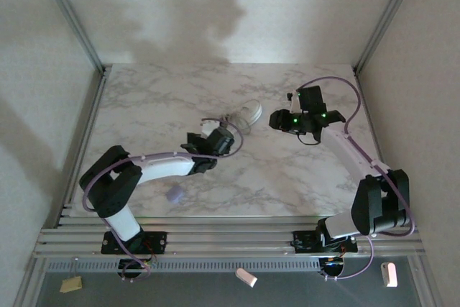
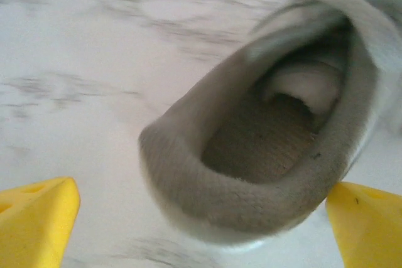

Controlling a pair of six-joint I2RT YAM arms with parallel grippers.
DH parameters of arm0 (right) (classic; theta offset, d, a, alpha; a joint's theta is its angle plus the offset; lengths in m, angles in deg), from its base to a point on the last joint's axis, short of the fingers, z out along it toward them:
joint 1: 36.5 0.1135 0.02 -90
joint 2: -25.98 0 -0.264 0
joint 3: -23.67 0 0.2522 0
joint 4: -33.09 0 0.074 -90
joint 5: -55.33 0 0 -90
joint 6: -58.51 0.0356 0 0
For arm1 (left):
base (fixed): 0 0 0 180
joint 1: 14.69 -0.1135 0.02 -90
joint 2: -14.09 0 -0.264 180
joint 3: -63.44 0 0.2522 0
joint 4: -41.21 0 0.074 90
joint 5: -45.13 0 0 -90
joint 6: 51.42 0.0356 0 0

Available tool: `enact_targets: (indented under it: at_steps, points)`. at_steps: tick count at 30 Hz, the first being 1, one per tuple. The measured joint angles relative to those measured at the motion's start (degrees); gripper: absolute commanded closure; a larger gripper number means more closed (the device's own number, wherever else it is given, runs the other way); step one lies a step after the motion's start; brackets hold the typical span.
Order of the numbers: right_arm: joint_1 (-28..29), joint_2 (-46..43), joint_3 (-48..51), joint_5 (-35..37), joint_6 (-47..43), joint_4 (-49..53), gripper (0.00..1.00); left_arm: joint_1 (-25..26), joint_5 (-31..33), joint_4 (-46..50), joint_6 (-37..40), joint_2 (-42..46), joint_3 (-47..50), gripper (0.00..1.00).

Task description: Tie the shoes

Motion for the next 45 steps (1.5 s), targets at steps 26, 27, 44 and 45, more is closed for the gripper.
enact_targets:
  at_steps: [26, 27, 44, 45]
  points:
    - [9.57, 21.81, -10.4, 0.55, 1.29, -1.31, 0.74, -25.68, -18.27, -6.14, 4.81, -4.66, -5.75, 0.0]
    - [9.81, 21.88, -10.4, 0.55, 1.51, -1.57, 0.75, -25.68, -18.49, -6.16, 4.48, -2.78, -4.07, 0.0]
    - [22.08, 20.33, -5.68, 4.5, -1.86, -12.48, 0.59, -26.64, -32.92, -16.02, -3.43, 33.73, 23.43, 0.0]
    - [22.29, 20.26, -6.21, 4.48, -2.73, -12.94, 0.59, -26.77, -33.92, -16.17, -4.31, 35.56, 24.87, 0.0]
